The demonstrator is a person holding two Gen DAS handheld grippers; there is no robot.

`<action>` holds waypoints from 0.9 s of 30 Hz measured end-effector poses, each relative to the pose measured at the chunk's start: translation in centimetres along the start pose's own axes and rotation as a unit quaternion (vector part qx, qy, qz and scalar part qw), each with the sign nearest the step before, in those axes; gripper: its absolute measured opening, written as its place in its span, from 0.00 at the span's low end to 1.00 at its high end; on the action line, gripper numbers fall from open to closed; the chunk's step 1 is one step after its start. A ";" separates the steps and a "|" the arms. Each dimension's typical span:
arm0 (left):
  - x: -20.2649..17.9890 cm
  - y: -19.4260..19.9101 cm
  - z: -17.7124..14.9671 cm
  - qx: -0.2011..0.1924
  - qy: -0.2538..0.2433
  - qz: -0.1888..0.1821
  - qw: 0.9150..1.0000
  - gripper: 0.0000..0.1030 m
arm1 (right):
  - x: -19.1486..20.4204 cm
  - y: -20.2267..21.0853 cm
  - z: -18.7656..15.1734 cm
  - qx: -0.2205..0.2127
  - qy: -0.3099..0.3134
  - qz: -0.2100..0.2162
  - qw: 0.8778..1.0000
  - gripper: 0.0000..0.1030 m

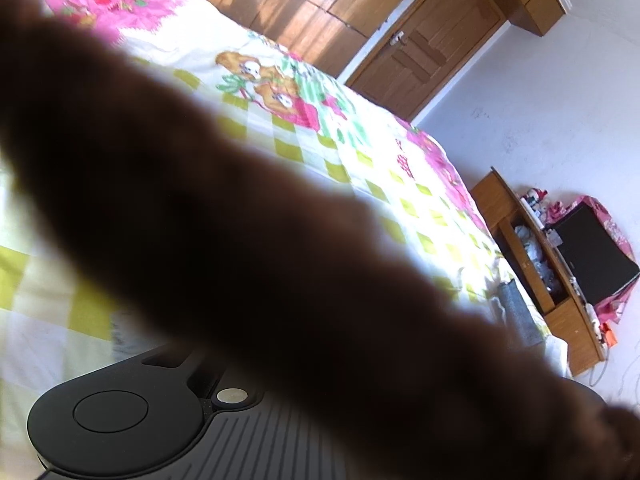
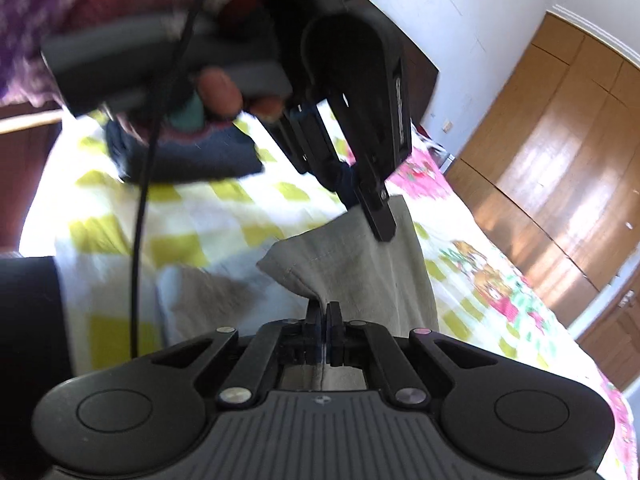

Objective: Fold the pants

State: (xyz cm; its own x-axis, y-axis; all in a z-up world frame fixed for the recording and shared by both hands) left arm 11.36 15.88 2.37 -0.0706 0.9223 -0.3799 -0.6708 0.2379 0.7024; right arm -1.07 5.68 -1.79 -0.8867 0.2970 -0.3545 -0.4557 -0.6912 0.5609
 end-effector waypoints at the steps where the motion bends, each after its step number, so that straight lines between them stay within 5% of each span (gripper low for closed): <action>1: 0.7 0.1 -0.2 -0.003 0.002 0.009 1.000 0.05 | 0.7 -0.9 -0.2 0.004 0.011 0.005 1.000 0.17; 6: 6.4 -3.9 -3.3 0.029 0.002 0.095 0.995 0.05 | 3.1 -6.5 -2.6 0.077 0.012 0.063 0.995 0.18; 11: 6.7 -5.1 -5.1 0.034 -0.028 0.114 0.992 0.10 | 1.6 -3.5 -3.2 0.066 0.006 0.059 0.996 0.26; 17: 6.1 -3.3 -4.5 0.009 -0.064 0.136 0.989 0.14 | -4.7 1.5 -5.1 0.051 -0.099 0.002 0.994 0.32; 22: 4.6 -1.8 -4.2 -0.021 -0.117 0.183 0.976 0.13 | -11.9 4.6 -9.8 0.079 -0.201 -0.080 0.973 0.35; 27: 0.6 -2.0 -4.5 -0.029 -0.132 0.160 0.978 0.13 | -17.8 7.4 -16.4 0.104 -0.308 -0.133 0.936 0.42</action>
State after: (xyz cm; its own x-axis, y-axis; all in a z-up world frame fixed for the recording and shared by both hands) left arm 9.37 14.59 -1.95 -0.0961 0.9950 0.0271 -0.6869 -0.0860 0.7217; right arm 12.59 -15.53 -3.62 -0.5879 0.8080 -0.0391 -0.6147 -0.4148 0.6709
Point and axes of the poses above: each gripper's, at about its wrist camera, not at the fingertips, and y roughly against the way its jaws point, x to its left, z to its top, the point moved 8 cm from there along -y, roughly the way its jaws point, and after that the axes turned 15 degrees about z, right-handed, at the moved point
